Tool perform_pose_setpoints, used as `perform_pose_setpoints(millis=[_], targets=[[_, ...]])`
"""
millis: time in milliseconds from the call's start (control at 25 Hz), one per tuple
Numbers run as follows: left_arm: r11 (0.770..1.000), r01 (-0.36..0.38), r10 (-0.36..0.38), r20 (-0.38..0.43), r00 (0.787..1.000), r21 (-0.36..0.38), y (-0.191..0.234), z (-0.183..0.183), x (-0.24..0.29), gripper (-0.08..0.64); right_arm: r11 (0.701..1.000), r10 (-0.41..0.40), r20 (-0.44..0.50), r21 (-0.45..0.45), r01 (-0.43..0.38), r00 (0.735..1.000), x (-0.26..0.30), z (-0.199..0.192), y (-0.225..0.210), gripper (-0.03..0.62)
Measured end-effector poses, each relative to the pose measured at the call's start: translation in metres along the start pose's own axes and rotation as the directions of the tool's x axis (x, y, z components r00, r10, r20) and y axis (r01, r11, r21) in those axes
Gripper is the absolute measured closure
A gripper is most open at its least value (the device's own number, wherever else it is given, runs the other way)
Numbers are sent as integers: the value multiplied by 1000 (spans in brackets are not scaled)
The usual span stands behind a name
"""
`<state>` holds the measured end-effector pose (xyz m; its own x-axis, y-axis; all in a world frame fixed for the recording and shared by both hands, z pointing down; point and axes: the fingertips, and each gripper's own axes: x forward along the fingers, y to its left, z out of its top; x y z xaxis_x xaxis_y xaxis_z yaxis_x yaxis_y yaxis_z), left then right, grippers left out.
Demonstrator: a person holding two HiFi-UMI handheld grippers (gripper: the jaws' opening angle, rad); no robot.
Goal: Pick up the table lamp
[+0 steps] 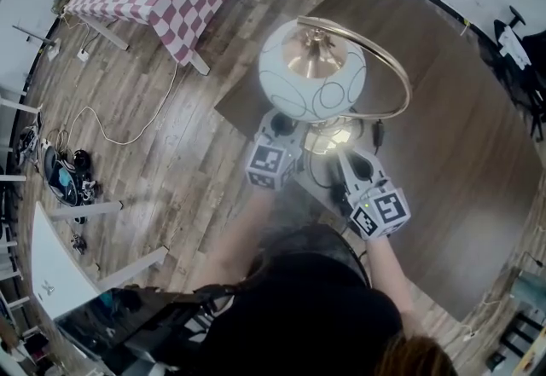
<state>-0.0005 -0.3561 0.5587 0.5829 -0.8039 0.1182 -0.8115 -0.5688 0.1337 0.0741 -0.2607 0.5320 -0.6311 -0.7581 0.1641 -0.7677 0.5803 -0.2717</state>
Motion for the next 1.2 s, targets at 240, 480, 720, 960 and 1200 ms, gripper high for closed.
perform_pose_setpoints(millis=[240,480,720,960,1200], targets=[[1000,-12,12,0,1000,-9,4,1,-1,514,1000,0,63,-16,1,998,-18,38,-2,555],[1000,-10,10,-1,1000,-15,5,-1,0,512,995,35,147,-94,-21,989,-31,96,-9,512],[1000,-10,10,-3,1000,-17,5,0,0,512,990,52,234,-137,-20,971,-47,146,-9,480],[1000,-4,3,-7,1000,-21,4,-2,0,512,983,105,297,-177,-53,949,-51,190,-8,472],[1000,2,-2,-11,1000,-18,6,-3,0,511,950,215,304,-285,-127,928,-38,231,10,472]])
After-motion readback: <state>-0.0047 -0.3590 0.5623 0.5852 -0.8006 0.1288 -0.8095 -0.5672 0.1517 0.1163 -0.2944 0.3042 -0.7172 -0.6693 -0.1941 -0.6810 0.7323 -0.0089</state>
